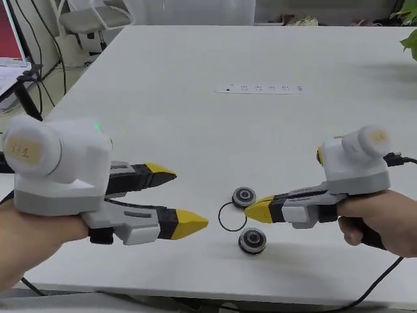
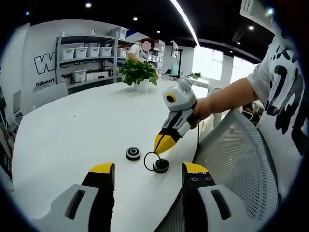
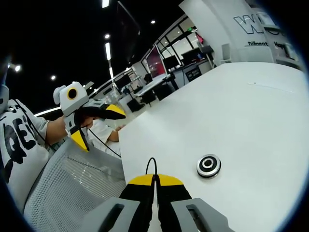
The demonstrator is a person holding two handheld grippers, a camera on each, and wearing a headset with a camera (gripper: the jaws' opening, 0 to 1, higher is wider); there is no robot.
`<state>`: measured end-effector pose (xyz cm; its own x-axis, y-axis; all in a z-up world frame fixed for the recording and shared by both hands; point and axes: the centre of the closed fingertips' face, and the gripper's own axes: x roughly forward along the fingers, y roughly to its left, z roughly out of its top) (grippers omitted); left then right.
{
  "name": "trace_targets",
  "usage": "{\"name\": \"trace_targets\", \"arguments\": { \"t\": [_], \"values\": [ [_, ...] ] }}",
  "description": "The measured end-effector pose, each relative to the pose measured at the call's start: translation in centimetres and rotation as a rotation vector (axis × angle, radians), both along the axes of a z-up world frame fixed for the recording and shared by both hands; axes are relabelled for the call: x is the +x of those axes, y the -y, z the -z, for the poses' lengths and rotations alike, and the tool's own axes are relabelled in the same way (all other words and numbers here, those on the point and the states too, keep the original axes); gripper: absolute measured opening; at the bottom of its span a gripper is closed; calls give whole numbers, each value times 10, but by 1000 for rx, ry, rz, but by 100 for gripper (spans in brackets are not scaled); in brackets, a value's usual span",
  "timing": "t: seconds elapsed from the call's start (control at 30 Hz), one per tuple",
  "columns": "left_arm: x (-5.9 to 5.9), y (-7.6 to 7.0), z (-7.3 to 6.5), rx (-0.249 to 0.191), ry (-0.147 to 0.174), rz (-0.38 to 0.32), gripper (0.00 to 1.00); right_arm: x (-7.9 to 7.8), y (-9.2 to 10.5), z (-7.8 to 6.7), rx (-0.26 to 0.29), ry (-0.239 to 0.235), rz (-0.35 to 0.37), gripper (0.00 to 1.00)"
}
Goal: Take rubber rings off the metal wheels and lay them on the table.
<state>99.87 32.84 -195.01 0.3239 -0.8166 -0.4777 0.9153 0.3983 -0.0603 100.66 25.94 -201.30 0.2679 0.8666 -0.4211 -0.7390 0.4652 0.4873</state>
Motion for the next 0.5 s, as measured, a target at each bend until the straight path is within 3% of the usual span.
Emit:
{"name": "trace_targets", "arguments": {
  "t": [0.5],
  "values": [
    [1,-15,1,4,-4,-32,57,11,-15,3,-8,-2,-14,0]
  ]
}}
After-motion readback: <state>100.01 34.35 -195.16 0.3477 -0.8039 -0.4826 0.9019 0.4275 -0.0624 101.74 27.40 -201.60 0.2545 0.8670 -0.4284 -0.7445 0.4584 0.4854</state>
